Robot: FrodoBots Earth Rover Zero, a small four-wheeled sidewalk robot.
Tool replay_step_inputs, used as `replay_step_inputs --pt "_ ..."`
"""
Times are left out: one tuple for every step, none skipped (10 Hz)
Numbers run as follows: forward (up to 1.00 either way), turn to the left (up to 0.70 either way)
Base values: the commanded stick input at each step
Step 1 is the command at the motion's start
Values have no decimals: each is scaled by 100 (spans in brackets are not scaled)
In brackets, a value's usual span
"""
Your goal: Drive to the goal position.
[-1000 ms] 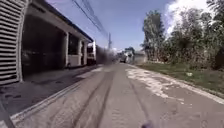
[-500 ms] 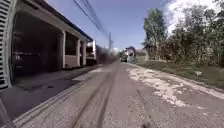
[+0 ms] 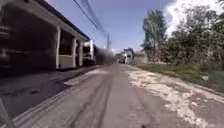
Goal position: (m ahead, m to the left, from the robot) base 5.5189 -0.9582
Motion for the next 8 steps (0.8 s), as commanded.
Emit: replay_step_inputs --pt "99 0" --pt "99 0" --pt "99 0" --pt "99 0" --pt "99 0" --pt "99 0" --pt "99 0" --pt "99 0"
